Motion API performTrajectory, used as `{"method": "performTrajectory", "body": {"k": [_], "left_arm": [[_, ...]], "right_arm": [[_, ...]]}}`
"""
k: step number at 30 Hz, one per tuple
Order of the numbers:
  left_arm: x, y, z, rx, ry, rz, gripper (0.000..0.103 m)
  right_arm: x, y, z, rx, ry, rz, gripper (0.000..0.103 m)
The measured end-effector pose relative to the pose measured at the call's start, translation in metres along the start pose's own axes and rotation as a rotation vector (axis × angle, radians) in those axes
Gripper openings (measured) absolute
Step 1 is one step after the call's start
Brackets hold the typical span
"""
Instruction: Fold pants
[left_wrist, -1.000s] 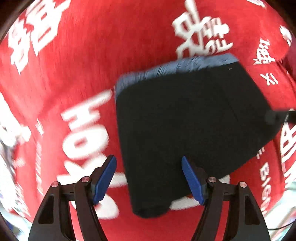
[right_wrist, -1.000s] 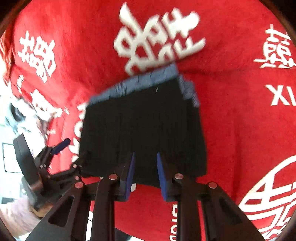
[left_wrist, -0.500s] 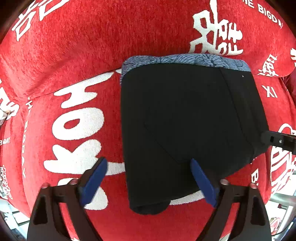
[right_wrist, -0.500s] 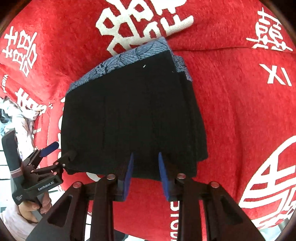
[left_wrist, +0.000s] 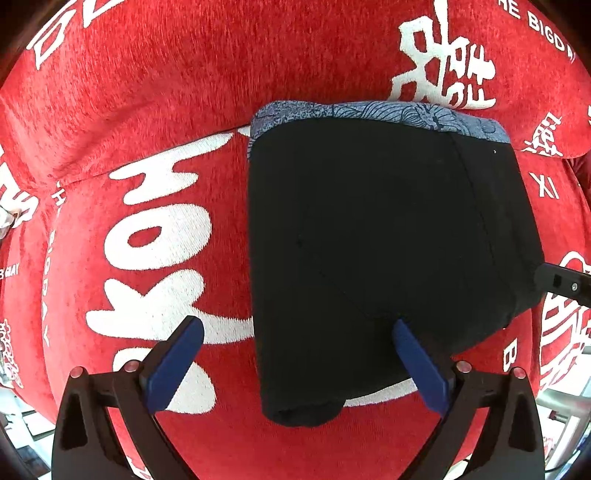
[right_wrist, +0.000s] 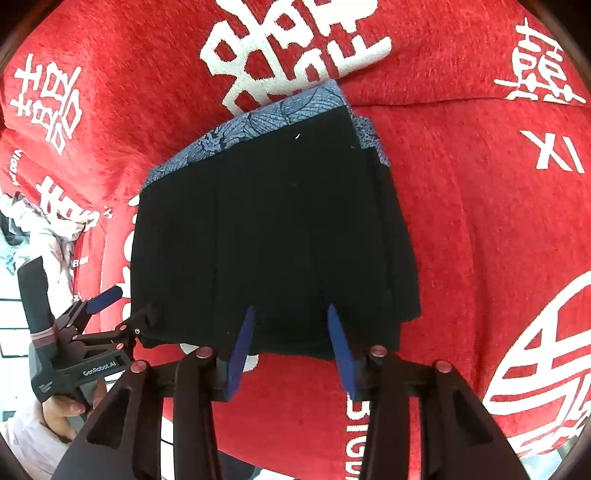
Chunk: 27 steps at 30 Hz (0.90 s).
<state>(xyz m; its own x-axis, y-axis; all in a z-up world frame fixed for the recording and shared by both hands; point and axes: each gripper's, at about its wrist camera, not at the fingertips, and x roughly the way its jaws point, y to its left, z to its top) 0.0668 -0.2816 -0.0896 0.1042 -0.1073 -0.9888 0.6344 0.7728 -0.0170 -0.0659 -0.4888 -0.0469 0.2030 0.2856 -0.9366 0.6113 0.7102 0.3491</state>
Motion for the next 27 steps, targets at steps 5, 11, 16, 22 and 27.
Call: {"method": "performTrajectory", "body": {"k": [5,11,16,22,27], "left_arm": [[0.003,-0.001,0.004,0.008,0.005,0.006,0.103],[0.008,0.0,0.009,0.002,0.018,-0.01,0.103],[0.011,0.003,0.014,-0.011,0.037,-0.031,0.103],[-0.001,0.016,0.039,-0.049,-0.042,0.008,0.103],[0.011,0.046,0.082,-0.164,-0.065,0.026,0.103]], "right_arm": [[-0.007,-0.008,0.0,0.018,-0.014,-0.012,0.053],[-0.012,-0.02,0.002,0.037,-0.018,-0.027,0.058],[-0.01,-0.032,0.003,0.067,-0.008,-0.042,0.064],[-0.024,-0.041,0.012,0.081,-0.079,-0.065,0.064],[-0.026,-0.037,0.052,0.08,-0.13,-0.02,0.064]]}}
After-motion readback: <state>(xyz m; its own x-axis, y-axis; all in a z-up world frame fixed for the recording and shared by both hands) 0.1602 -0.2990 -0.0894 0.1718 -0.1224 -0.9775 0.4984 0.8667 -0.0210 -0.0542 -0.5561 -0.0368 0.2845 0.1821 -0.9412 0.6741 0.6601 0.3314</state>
